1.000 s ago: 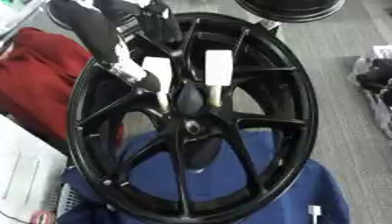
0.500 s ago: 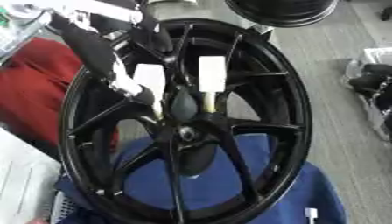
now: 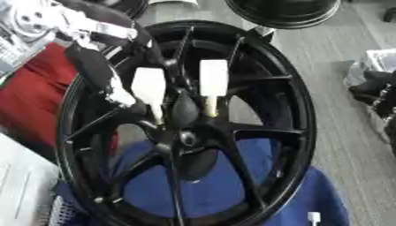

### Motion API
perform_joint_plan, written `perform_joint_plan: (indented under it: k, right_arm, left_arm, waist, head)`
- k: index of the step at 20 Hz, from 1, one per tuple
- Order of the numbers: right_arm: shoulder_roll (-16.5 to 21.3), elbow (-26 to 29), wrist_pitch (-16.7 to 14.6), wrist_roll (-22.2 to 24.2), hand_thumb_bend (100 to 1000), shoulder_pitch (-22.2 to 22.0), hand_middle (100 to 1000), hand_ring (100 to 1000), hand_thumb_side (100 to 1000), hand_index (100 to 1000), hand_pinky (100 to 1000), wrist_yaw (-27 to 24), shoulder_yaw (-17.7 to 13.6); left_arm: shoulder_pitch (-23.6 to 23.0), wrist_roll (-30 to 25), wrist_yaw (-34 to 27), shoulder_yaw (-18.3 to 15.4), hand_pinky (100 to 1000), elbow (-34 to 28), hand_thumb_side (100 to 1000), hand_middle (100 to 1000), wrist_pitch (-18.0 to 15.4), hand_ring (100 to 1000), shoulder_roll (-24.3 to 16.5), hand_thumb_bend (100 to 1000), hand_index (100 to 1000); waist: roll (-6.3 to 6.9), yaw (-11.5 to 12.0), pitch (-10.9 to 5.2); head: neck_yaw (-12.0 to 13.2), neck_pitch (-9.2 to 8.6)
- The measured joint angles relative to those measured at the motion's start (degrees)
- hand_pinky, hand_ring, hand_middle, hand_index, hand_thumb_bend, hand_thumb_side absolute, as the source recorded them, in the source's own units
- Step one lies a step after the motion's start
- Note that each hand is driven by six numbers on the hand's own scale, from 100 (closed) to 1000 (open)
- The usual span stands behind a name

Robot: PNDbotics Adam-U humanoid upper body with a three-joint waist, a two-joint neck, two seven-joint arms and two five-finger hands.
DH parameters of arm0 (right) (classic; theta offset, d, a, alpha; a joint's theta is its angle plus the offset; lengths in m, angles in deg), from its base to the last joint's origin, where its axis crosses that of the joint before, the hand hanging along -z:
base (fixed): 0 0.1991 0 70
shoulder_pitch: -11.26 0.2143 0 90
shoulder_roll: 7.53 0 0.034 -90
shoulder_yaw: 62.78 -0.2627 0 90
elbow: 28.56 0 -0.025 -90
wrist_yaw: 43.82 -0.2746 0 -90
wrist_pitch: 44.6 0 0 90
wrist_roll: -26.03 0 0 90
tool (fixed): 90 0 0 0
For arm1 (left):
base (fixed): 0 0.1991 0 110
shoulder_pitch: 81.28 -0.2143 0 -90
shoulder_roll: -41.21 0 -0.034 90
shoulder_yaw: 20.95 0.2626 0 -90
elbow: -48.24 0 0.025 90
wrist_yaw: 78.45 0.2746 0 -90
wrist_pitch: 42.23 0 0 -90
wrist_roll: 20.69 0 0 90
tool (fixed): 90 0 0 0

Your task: Pull the pin out of the wheel hub.

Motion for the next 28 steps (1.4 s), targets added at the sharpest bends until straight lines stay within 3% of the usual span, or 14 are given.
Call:
perform_joint_plan:
  k: [8, 15, 20, 28]
  right_arm:
    - [-0.11, 0.00, 0.24, -0.07, 100, 0.31, 586, 744, 835, 735, 847, 0.03, 0.01]
    - [-0.20, 0.00, 0.36, -0.14, 100, 0.42, 586, 745, 835, 735, 848, 0.03, 0.01]
    - [-0.39, 0.00, 0.36, -0.14, 100, 0.42, 586, 745, 833, 735, 848, 0.03, 0.01]
    - [-0.60, 0.00, 0.45, -0.06, 100, 0.43, 586, 745, 839, 736, 849, 0.10, 0.01]
  left_arm:
    - [0.00, -0.03, -1.56, -0.52, 805, -0.27, 267, 668, -0.61, 737, 0.04, 427, 752]
    - [0.00, -0.04, -2.96, -1.17, 760, -0.73, 206, 547, -0.64, 651, 0.06, 354, 561]
    - [-0.04, 1.05, -3.12, -1.40, 729, -0.92, 109, 486, -0.55, 611, 0.09, 302, 449]
    - [-0.56, 4.67, -3.22, -1.40, 706, -1.84, 100, 465, -1.20, 593, 0.10, 328, 402]
  waist:
    - [-0.06, 0.01, 0.21]
    - [-0.10, 0.01, 0.23]
    - [-0.29, 0.00, 0.28]
    - [-0.34, 0.00, 0.52]
  head:
    - [0.03, -0.23]
    - [0.17, -0.44]
    - [0.22, -0.45]
    - [0.32, -0.45]
